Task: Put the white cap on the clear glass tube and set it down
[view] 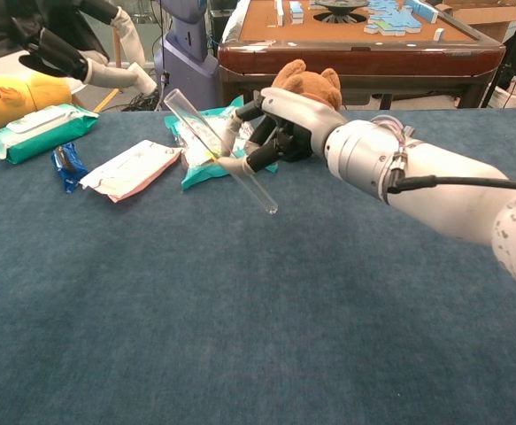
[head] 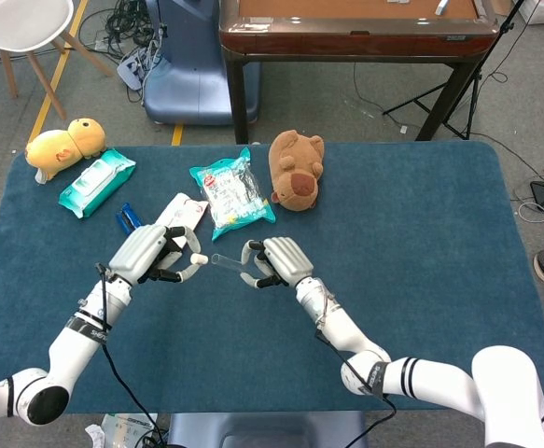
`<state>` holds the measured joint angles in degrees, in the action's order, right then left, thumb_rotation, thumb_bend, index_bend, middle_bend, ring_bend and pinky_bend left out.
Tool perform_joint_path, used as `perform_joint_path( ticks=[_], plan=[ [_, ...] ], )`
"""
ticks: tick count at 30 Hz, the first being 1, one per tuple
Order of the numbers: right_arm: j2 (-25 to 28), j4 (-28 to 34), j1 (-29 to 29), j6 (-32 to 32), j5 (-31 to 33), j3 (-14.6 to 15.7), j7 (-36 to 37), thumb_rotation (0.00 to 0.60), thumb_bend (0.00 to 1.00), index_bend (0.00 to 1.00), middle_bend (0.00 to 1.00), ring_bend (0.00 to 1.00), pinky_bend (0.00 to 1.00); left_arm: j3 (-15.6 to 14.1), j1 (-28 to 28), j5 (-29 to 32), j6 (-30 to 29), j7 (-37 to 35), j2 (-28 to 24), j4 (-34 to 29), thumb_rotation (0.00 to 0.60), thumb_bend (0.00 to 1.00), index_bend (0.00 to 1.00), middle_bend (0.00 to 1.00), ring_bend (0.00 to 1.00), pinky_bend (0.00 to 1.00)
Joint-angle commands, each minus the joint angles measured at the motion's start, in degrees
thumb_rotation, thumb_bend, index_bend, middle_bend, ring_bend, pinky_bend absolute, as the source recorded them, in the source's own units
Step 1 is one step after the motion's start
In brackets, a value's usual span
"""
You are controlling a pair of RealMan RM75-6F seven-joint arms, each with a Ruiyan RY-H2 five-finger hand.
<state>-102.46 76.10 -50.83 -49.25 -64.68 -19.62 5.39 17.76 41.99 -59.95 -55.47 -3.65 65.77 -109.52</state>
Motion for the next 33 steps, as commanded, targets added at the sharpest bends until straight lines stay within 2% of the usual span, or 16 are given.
perform_joint_path(
  ticks=[1,33],
  plan=[
    [0.0,0.1,-0.1,0.1,0.1,0.0,-0.1,0.600,0.49,0.72,0.91,0.98,1.00,0.1,0.3,0.2,-0.1,0.4,0.4,0.1,0.600,0.28,0.53,1.00,1.00,1.00],
    [-0.3,0.0,-0.4,0.3,-1.0,0.6,1.7,0.600,0.50,0.72,0.91,0.98,1.00,-0.5,1.7,1.5,0.5,1.6,1.4,0.6,0.600,0.28,0.53,1.00,1.00,1.00]
  ],
)
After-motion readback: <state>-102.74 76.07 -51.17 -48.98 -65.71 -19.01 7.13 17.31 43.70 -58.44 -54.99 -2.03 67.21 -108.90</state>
